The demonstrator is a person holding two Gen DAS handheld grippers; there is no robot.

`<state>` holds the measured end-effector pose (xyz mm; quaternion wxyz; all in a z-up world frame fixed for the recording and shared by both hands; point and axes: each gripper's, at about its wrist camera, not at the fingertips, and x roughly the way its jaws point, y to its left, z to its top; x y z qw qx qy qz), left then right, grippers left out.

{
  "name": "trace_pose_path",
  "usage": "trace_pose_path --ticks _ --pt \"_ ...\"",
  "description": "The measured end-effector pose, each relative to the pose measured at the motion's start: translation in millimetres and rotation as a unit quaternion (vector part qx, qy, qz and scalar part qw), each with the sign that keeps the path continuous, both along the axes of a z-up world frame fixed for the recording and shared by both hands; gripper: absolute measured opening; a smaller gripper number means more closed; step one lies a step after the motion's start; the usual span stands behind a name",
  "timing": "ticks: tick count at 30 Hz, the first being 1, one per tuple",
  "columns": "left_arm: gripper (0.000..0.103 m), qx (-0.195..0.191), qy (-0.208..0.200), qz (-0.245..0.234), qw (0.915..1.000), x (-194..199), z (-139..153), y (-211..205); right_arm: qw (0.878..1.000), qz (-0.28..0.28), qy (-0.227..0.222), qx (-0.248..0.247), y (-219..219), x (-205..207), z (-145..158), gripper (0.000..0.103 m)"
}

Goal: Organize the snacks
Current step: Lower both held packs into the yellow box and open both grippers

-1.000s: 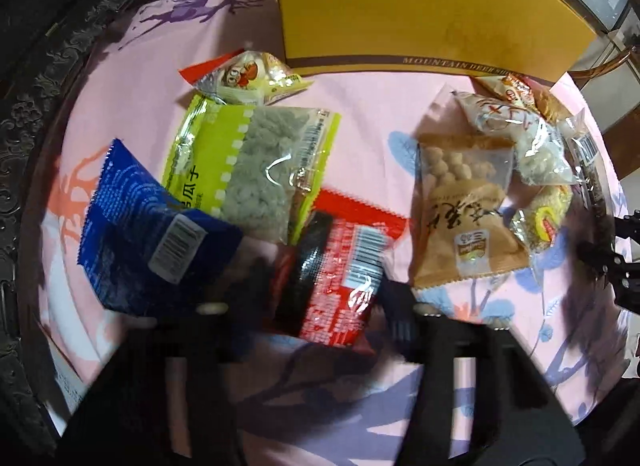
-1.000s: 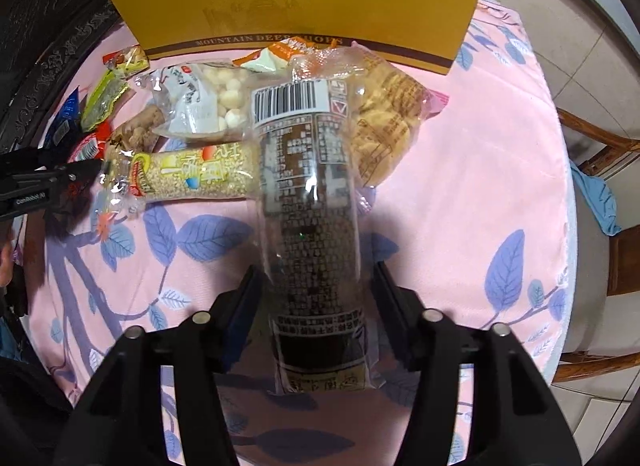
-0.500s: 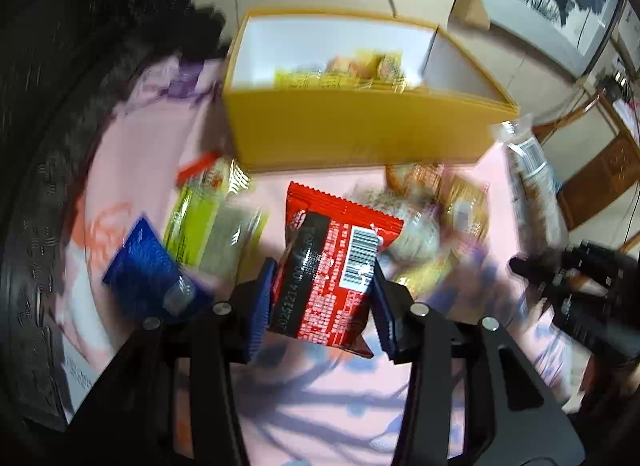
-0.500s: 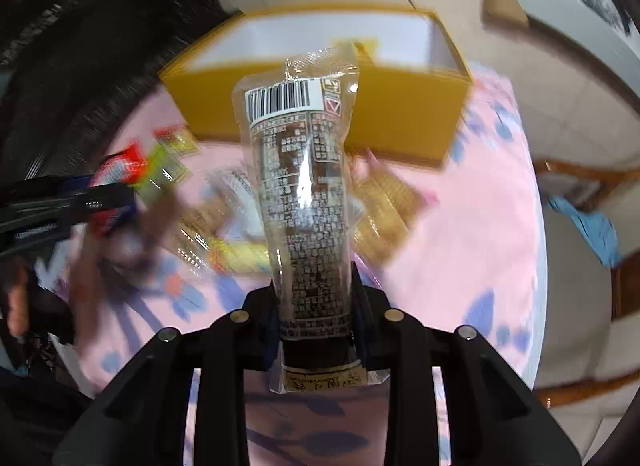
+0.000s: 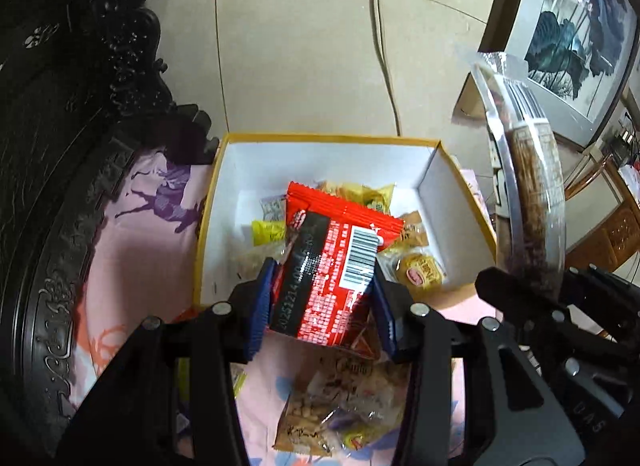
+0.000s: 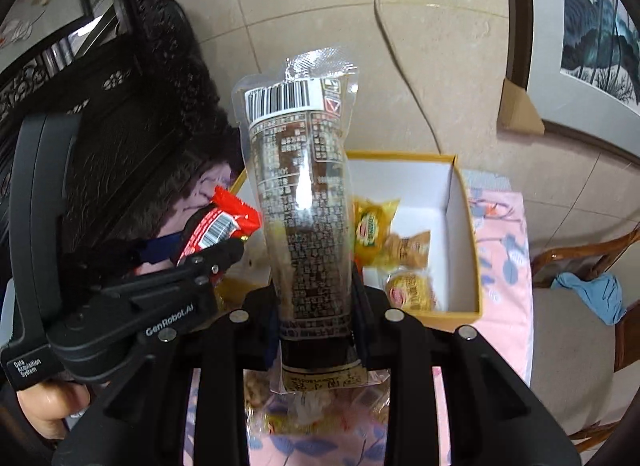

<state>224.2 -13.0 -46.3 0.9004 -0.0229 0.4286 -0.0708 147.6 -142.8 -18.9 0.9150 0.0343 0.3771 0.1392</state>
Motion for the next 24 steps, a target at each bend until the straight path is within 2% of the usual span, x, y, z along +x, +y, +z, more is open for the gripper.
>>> trace_pose_path --ticks 13,14,15,16,17,18,20,24 --pt "0.046 0.003 -0.001 0.004 1.0 39.0 6.2 2.0 1.0 -0.016 0.014 0.005 -1.6 31.5 -5.1 0.032" --pt "0.048 0.004 0.0 0.008 1.0 43.3 7.3 2.8 1.0 -0.02 0.014 0.006 -2.5 34.2 -4.3 0.035" --pt "0.065 0.003 -0.002 0.014 0.9999 46.6 8.7 3.7 1.0 -0.024 0.015 0.006 -3.0 37.2 -4.0 0.045" --pt "0.075 0.003 -0.002 0.019 0.9998 49.7 10.2 4.8 0.999 -0.031 0.019 0.002 -3.1 41.7 -3.6 0.05" --pt "0.092 0.016 -0.005 0.04 0.9991 53.5 12.2 8.3 0.999 -0.043 0.022 -0.008 -3.9 45.7 -2.5 0.059" --pt "0.099 0.01 -0.012 0.047 0.9988 55.0 15.0 13.1 0.998 -0.054 0.021 -0.016 -5.7 48.3 -1.5 0.063" --pt "0.099 0.0 -0.02 0.055 0.9983 54.2 18.0 20.9 0.998 -0.058 0.015 -0.02 -9.5 50.0 1.8 0.065" --pt "0.099 0.0 -0.008 0.054 0.9985 47.4 13.9 30.3 0.998 -0.051 0.018 -0.019 -16.4 44.0 2.8 0.067"
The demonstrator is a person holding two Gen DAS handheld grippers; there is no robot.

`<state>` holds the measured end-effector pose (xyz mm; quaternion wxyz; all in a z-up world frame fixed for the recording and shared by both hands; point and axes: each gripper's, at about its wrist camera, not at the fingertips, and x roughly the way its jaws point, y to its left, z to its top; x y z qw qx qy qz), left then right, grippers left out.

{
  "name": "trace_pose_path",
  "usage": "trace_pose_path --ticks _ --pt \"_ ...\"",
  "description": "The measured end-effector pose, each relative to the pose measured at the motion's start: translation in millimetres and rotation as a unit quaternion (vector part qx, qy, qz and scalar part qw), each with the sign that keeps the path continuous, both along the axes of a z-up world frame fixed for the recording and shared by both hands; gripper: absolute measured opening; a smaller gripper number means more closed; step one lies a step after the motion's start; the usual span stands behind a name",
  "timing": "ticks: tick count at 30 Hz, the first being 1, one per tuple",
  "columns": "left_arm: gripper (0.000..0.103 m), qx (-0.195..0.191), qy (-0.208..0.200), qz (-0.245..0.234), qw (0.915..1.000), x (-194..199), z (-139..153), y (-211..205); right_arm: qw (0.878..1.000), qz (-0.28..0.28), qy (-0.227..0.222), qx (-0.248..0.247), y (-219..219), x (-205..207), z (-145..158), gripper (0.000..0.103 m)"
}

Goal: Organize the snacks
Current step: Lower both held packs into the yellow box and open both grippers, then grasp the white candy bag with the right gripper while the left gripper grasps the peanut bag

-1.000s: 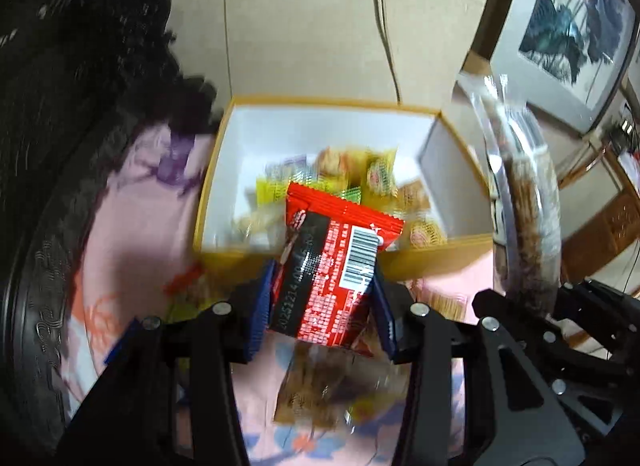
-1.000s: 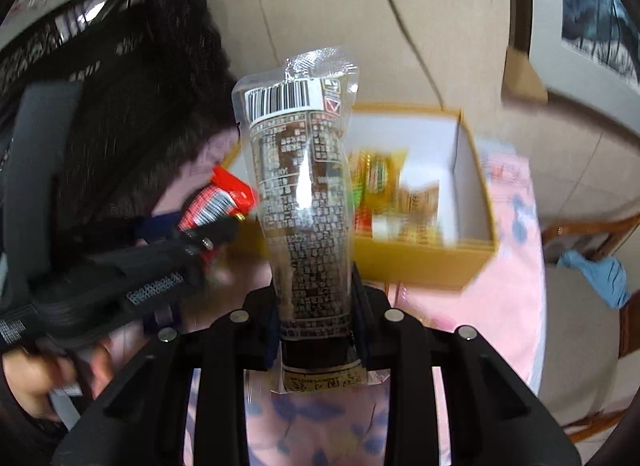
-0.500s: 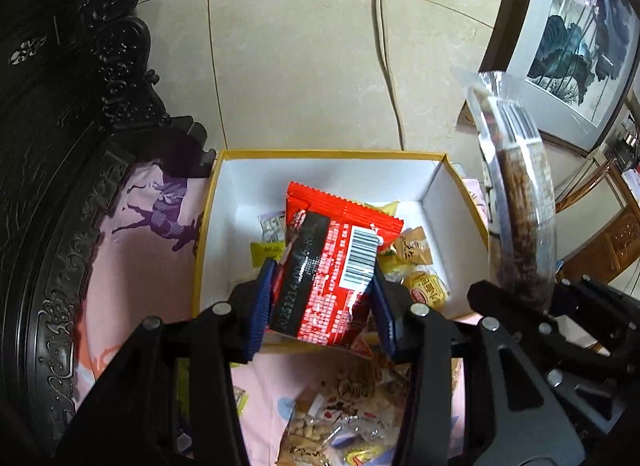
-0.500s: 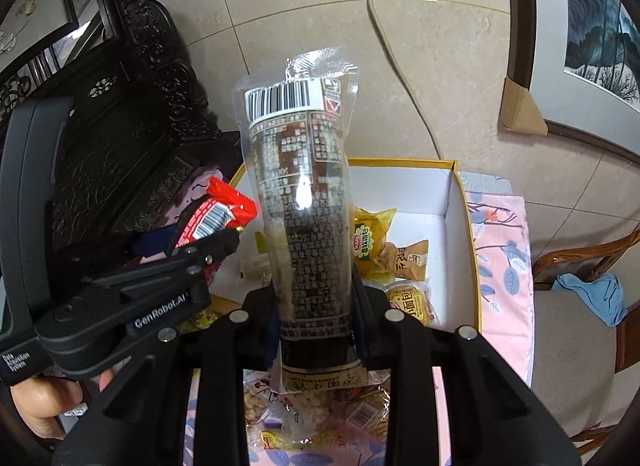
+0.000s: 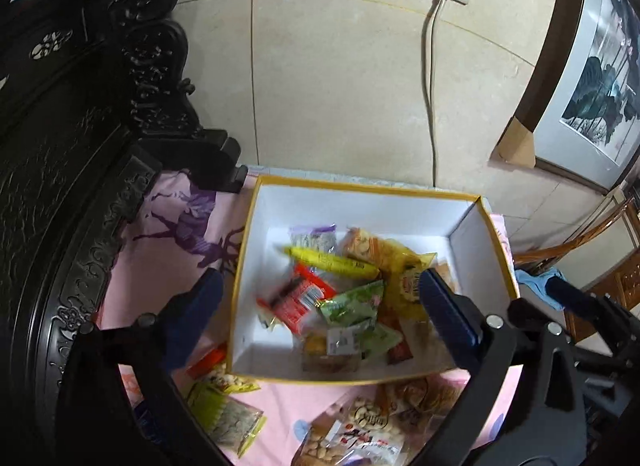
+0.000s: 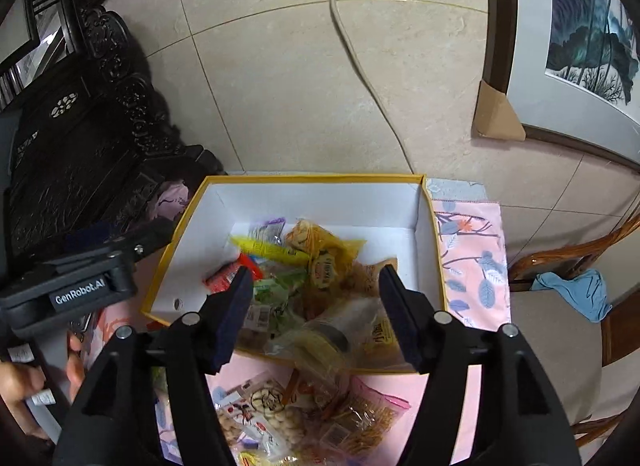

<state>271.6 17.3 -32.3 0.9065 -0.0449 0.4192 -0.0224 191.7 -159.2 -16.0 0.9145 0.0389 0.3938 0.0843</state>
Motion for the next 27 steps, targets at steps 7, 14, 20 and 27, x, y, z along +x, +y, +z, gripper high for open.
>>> trace_pose_path --ticks 7,14,20,27 --pt "0.099 0.015 0.022 -0.013 0.9996 -48.7 -33.0 13.4 0.998 0.057 0.027 0.015 -9.5 -45.5 -34.8 0.069" --pt "0.099 0.013 0.116 -0.011 0.9931 -105.0 -112.4 25.0 0.98 0.169 0.107 0.004 35.6 -88.7 -119.9 0.069" --pt "0.099 0.016 0.162 -0.004 0.9866 -141.6 -146.2 37.1 0.973 0.179 0.144 -0.03 61.5 -64.7 -166.3 0.069" --pt "0.099 0.005 0.179 -0.006 0.9838 -147.1 -158.7 36.6 0.968 0.178 0.169 -0.054 73.7 -46.5 -200.7 0.057"
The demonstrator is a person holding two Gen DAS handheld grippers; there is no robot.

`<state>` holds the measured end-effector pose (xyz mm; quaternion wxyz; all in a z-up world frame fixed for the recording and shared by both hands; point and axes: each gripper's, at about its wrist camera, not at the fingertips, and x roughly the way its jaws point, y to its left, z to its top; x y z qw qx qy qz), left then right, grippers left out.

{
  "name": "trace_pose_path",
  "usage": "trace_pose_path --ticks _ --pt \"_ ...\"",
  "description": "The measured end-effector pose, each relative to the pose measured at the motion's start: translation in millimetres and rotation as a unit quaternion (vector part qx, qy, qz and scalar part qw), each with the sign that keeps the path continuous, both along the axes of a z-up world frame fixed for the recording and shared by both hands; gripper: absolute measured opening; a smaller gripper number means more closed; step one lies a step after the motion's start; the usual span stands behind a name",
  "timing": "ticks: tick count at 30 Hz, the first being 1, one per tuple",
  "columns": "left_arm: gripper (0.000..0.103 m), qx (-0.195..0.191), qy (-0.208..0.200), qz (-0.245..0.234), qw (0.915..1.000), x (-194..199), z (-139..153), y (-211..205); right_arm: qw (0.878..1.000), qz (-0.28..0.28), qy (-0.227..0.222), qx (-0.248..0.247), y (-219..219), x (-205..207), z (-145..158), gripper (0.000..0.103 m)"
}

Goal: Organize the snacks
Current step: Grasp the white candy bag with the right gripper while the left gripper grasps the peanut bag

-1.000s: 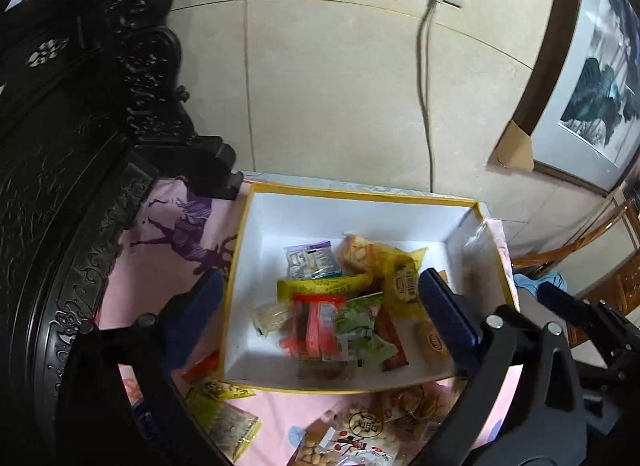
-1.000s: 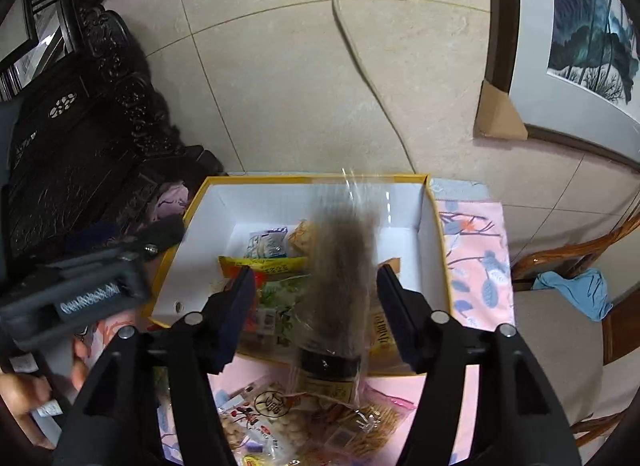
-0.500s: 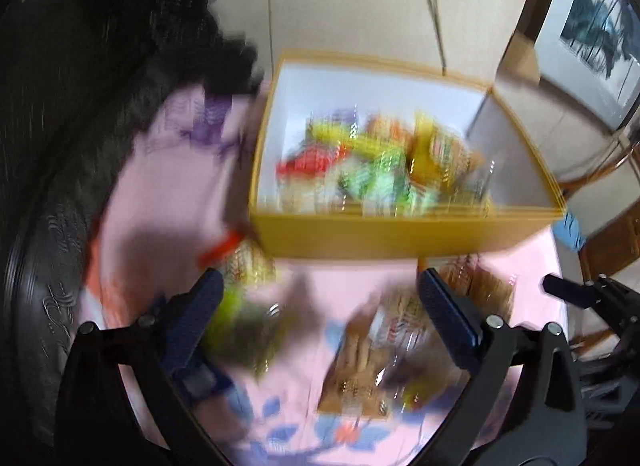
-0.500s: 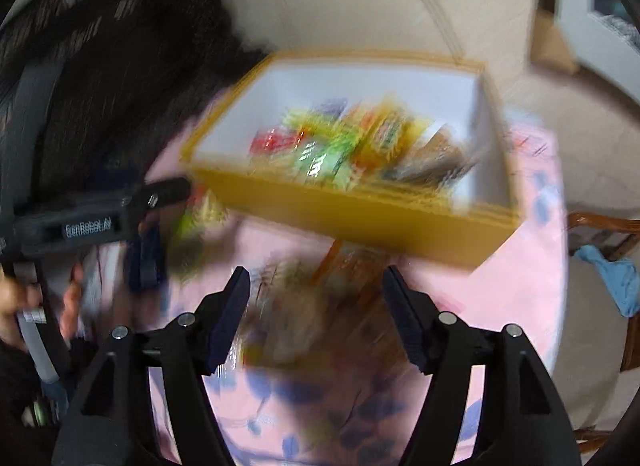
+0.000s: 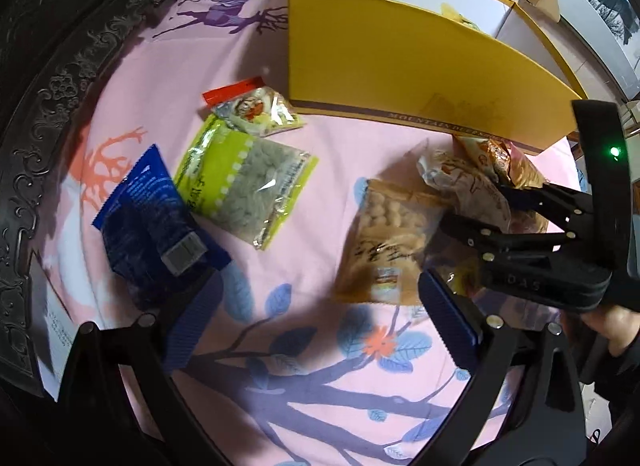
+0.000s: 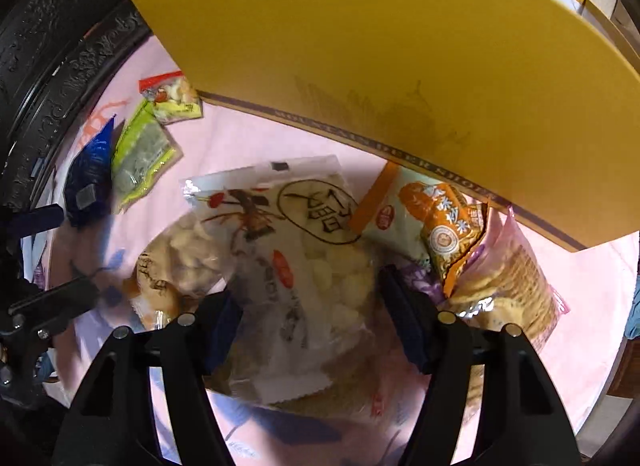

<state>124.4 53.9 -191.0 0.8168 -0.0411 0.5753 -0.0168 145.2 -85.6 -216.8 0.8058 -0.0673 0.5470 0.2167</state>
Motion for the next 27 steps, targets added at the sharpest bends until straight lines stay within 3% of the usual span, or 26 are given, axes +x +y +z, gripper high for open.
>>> trace_pose_path --ticks 3,10,13,14,16,17,20,27 --pt "0.099 0.001 0.001 -0.013 0.9999 9.3 -6.4 -10.7 1.0 -0.019 -0.001 0.009 -6.6 -2.2 1.0 0.049" --pt "0.099 0.03 0.026 -0.073 0.9966 28.2 -40.0 -46.3 0.997 -0.067 0.031 0.027 -34.9 -29.4 -0.7 0.049" --pt "0.096 0.027 0.034 -0.076 0.9961 31.0 -50.7 -49.9 0.995 -0.08 0.037 0.04 -44.0 -42.9 -2.6 0.049" --pt "0.085 0.025 0.038 -0.074 0.9963 32.2 -55.4 -49.5 0.995 -0.084 0.037 0.043 -46.2 -45.7 -3.2 0.049" --pt "0.08 0.043 0.024 -0.08 0.9956 31.0 -54.1 -53.5 0.994 -0.093 0.033 0.049 -44.6 -46.4 -2.8 0.05" --pt "0.072 0.043 0.018 -0.086 0.9953 30.3 -52.7 -54.6 0.994 -0.097 0.033 0.05 -45.9 -46.2 -2.9 0.05" --pt "0.042 0.048 0.007 -0.087 0.995 28.4 -47.5 -54.8 0.993 -0.103 0.03 0.049 -44.7 -47.2 -3.1 0.05" --pt "0.041 0.02 0.005 -0.07 0.9973 13.7 -42.8 -50.3 0.993 -0.106 0.015 0.04 -43.8 -54.0 0.3 0.047"
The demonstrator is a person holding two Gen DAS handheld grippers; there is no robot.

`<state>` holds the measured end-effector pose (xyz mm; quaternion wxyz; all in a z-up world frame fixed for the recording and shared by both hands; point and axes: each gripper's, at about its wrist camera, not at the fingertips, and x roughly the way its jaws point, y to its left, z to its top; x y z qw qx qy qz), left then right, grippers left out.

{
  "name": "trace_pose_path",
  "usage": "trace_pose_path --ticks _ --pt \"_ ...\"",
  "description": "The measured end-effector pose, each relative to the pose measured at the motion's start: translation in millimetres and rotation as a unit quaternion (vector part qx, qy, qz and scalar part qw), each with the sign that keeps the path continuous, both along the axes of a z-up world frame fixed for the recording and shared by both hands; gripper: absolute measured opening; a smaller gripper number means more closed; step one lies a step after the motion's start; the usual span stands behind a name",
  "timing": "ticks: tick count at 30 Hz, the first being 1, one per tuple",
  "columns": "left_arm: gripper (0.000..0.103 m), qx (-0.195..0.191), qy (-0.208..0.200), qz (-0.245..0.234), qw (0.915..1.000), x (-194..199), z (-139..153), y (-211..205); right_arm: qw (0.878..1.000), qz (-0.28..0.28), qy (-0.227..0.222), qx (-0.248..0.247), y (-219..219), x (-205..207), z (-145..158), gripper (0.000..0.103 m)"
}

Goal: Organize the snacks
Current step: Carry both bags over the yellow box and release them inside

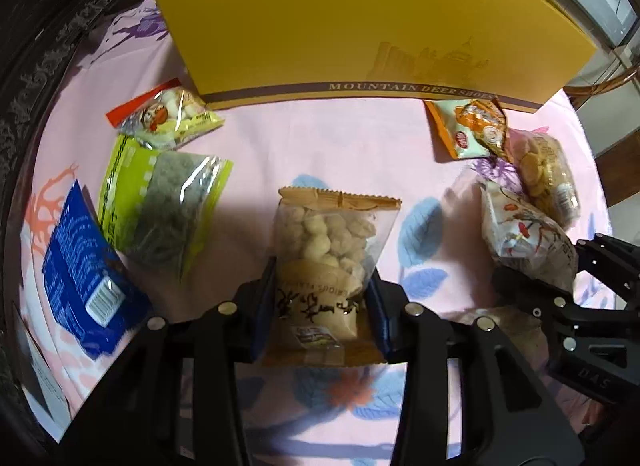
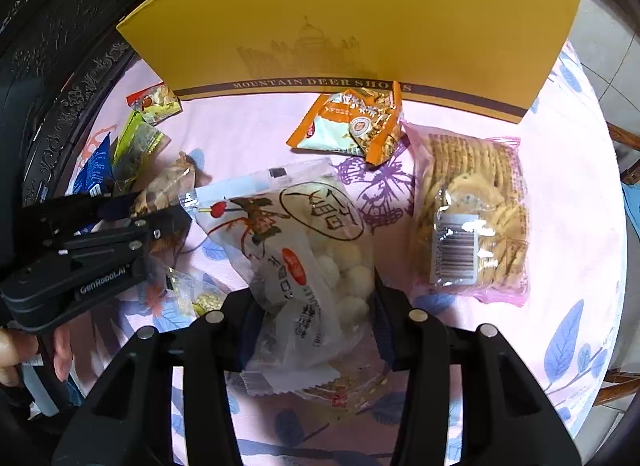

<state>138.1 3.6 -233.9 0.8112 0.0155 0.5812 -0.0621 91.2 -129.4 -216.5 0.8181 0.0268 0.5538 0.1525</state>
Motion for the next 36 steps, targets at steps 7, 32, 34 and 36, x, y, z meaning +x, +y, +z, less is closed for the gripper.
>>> trace_pose_path --ticks 7,32,34,36 --pt "0.041 -0.03 -0.01 0.005 0.9995 -22.6 26.2 -1.9 0.998 0.023 -0.054 0.004 9.9 -13.2 42.3 0.047" --pt "0.041 -0.046 -0.158 0.005 0.9864 109.1 175.8 -24.3 0.976 -0.05 -0.211 0.035 -28.0 73.1 193.3 0.047" --pt "0.041 -0.046 -0.162 0.004 0.9857 114.0 179.9 -25.4 0.975 -0.05 -0.214 0.031 -26.8 81.0 197.8 0.047" --pt "0.041 -0.045 -0.165 0.005 0.9853 118.5 182.9 -26.9 0.974 -0.049 -0.218 0.029 -26.0 82.8 200.0 0.047"
